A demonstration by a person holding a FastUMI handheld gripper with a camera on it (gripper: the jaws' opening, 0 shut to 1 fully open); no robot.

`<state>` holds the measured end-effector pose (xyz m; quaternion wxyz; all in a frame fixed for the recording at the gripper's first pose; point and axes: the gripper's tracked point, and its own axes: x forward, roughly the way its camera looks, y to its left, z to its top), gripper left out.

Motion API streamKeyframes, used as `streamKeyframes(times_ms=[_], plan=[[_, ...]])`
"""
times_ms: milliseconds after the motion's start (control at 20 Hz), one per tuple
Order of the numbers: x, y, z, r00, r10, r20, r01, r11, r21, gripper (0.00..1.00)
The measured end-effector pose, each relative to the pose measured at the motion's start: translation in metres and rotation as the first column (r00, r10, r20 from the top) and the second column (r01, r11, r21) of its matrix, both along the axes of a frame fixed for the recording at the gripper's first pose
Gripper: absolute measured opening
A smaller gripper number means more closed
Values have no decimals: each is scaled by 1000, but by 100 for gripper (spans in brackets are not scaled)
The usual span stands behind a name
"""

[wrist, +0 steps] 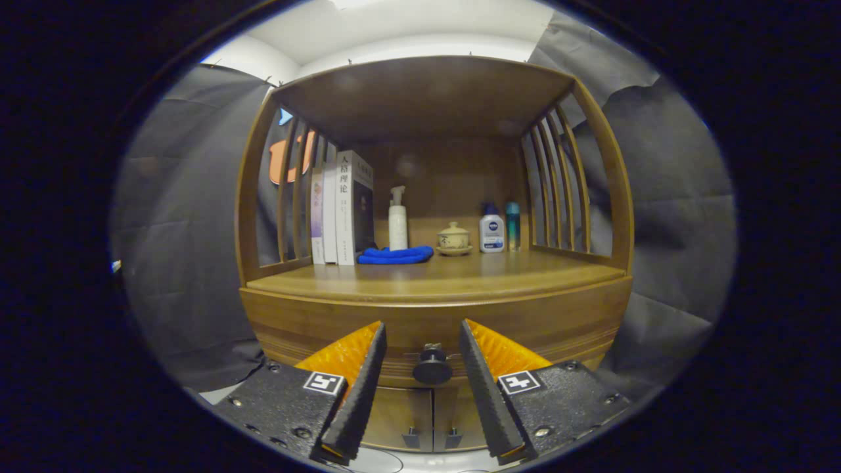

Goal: Pull open the drawer, take out the items inside it, and place them on the countertop above the cabinet.

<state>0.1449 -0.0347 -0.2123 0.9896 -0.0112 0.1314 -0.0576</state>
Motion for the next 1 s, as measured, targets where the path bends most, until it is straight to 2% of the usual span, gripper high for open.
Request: streamKeyframes(times_ms=[50,250,500,800,1000], plan=[[6,0,-11,1000,-7,-13,7,1000,20,67],[22,-9,-34,999,-26,-48,27,999,18,57],[34,-20,-63,990,-48,-134,59,995,76,54],[35,-21,-63,988,-69,-139,78,995,61,46],[32,-21,-61,985,-79,-152,87,995,44,37]])
